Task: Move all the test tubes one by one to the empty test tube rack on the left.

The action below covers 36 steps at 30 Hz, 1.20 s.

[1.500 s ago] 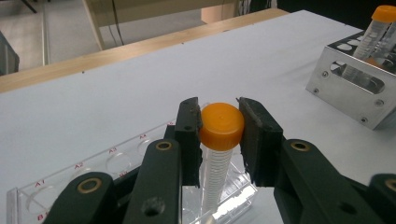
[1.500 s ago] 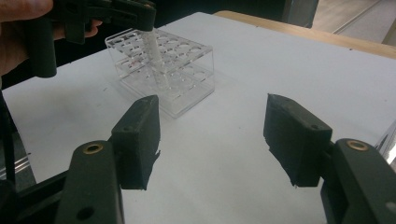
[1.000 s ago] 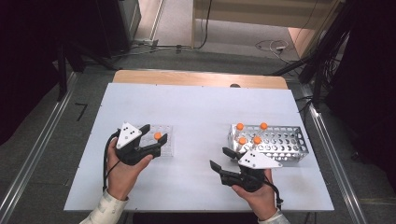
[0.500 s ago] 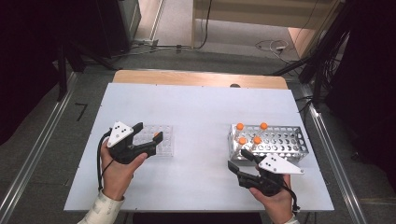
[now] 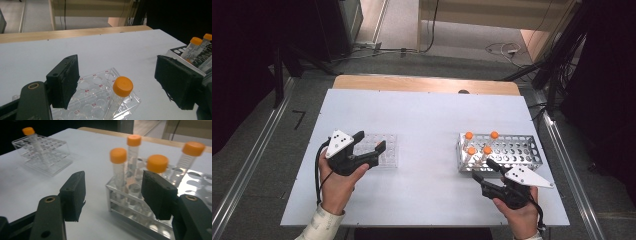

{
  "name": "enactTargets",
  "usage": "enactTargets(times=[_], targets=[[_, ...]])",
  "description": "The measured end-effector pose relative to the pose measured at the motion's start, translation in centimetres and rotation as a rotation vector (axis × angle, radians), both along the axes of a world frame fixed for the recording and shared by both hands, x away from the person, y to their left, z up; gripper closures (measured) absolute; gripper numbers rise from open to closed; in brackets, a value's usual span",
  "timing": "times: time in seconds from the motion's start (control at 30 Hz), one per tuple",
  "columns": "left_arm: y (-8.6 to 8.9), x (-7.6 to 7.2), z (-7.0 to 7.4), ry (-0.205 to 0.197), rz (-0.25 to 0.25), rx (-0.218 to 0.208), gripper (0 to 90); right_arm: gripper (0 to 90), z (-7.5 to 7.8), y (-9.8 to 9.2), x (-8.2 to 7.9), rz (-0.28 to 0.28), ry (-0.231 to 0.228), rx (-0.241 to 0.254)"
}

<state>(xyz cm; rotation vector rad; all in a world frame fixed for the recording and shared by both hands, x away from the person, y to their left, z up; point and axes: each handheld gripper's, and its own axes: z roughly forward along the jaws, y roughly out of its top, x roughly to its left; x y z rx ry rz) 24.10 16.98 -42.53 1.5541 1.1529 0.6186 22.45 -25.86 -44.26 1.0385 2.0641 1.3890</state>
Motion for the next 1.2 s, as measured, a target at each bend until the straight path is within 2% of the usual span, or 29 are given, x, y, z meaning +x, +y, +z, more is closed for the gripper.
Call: enactTargets(times=[0.1,0.13,0.17,0.23,0.37,0.53,0.9,1.2], targets=[[0.0,0.0,0.0,-0.001,0.002,0.001,19.6,33.2,-0.3,-0.7,0.5,-0.048,0.0,-0.002],[0.0,0.0,0.0,-0.001,0.002,0.001,19.6,33.2,-0.3,-0.7,0.5,-0.048,0.0,-0.002],[0.0,0.0,0.0,-0.001,0.003,0.002,19.6,28.8,-0.7,-1.1,1.1,-0.085,-0.001,-0.016],[0.0,0.0,0.0,-0.001,0.003,0.001,19.6,26.5,-1.1,-1.2,1.6,-0.11,0.007,-0.026],[-0.1,0.0,0.0,-0.001,0.004,0.001,19.6,27.5,-1.5,-1.4,2.4,-0.133,0.013,-0.031],[-0.1,0.1,-0.1,0.001,0.002,0.002,19.6,36.1,-1.7,-1.4,3.3,-0.159,0.003,-0.034],[-0.1,0.1,-0.1,0.001,0.001,-0.001,19.6,58.2,-2.1,-0.7,4.1,-0.146,-0.006,-0.058],[-0.2,0.1,-0.1,0.001,-0.004,0.002,19.7,71.4,-2.3,-0.4,4.3,-0.141,-0.007,-0.077]])
